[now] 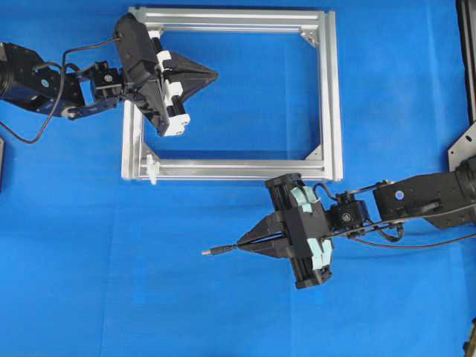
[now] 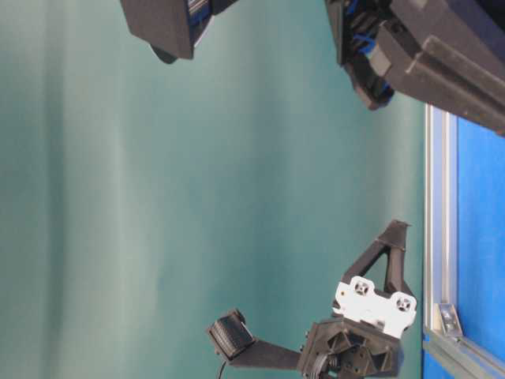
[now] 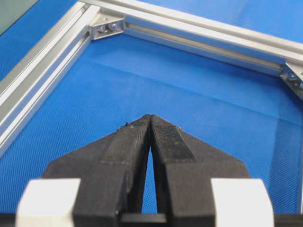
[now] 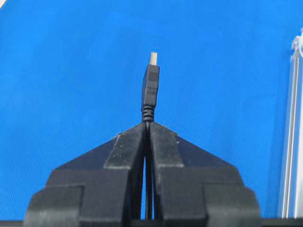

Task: Insert the wire through the string loop located on the left side.
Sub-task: 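Lift the cable plug with the right gripper and carry it toward the frame, then align the held plug with the white zip-tie loop on the frame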

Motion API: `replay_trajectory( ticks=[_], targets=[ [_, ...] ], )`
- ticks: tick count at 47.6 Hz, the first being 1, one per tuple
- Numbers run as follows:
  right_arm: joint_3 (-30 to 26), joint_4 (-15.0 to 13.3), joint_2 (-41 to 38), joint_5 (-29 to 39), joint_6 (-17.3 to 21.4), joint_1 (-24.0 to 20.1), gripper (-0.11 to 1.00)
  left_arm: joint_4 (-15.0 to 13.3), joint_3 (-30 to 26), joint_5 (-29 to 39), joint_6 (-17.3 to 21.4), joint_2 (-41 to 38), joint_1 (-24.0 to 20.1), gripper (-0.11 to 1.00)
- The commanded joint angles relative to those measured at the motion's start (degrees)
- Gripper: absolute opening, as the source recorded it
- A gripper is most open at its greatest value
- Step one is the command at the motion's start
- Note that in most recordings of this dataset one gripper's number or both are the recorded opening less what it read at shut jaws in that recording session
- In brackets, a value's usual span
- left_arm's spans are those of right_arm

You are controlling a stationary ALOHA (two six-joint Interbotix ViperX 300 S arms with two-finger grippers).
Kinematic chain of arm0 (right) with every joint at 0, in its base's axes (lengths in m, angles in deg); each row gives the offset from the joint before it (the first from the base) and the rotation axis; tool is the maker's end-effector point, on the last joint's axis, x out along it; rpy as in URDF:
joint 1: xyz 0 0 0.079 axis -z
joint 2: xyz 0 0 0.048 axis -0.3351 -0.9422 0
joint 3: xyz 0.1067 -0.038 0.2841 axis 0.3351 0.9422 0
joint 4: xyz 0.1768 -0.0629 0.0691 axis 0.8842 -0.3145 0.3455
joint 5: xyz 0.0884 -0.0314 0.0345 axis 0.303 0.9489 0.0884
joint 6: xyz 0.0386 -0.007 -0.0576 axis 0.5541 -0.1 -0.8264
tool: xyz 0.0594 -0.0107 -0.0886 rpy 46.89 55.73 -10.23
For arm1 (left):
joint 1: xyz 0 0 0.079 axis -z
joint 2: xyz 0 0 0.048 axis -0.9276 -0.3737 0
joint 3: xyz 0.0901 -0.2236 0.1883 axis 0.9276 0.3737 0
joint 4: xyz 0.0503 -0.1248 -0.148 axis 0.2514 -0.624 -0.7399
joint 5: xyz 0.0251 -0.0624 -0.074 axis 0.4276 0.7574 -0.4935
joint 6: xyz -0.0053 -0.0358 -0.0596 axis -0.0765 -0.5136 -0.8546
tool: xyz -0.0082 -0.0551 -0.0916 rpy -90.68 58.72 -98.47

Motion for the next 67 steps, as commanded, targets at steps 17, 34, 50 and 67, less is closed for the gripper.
replay_trajectory(
  ticks=[17,34,50,67],
  targets=[
    [-0.44,0.09,1.58,-0.09,0.00,6.50,0.00,0.18,-0.35,-0.26,-0.09,1.67,0.26,0.00],
    [0.70,0.09,1.58,-0.26,-0.09,13.97,0.00,0.18,-0.35,-0.26,-0.09,1.67,0.44,0.00],
    [1.49,0.09,1.49,-1.14,-0.09,15.73,0.00,0.18,-0.44,-0.26,-0.09,1.67,0.53,0.00],
    [-4.75,-0.09,-4.22,-1.05,-0.09,15.38,0.00,0.18,-0.44,-0.26,-0.09,1.67,0.44,0.00]
  ],
)
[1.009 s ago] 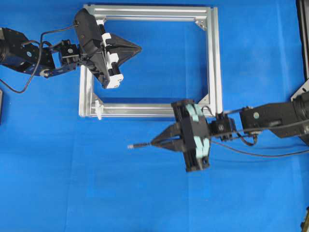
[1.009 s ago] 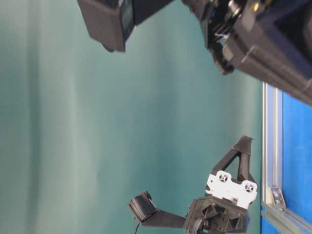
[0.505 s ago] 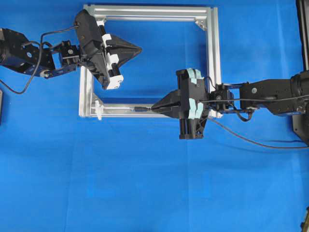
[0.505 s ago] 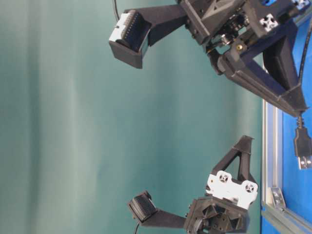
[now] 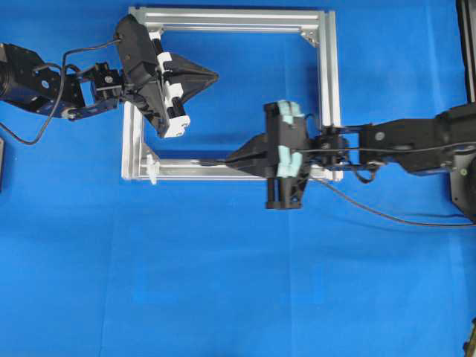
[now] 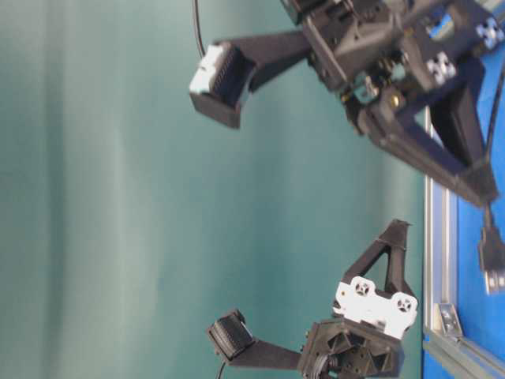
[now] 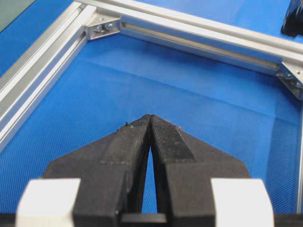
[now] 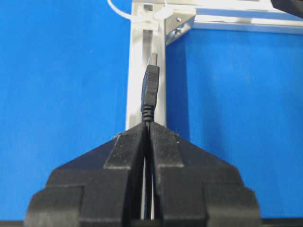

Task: Insert the wire through the string loop located on the left side.
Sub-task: 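Align the held plug with the white zip-tie loop on the frame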

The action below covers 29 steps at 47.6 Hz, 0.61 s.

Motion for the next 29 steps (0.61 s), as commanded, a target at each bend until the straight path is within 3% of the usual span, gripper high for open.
replay_trajectory(
  ticks=[1,15,29],
  targets=[
    [-3.34,-0.09,-0.97,-0.44,-0.09,-0.26,0.00,0.18,-0.53,-0.26,-0.09,1.67,0.18,0.00],
    [-9.05,-0.09,-5.89,-0.62,-0.09,-0.35,0.00,0.18,-0.44,-0.26,-0.09,1.67,0.18,0.00],
    [-11.16,-0.26,-6.94,-0.62,-0.44,-0.44,0.00,0.18,-0.35,-0.26,-0.09,1.67,0.18,0.00]
  ],
)
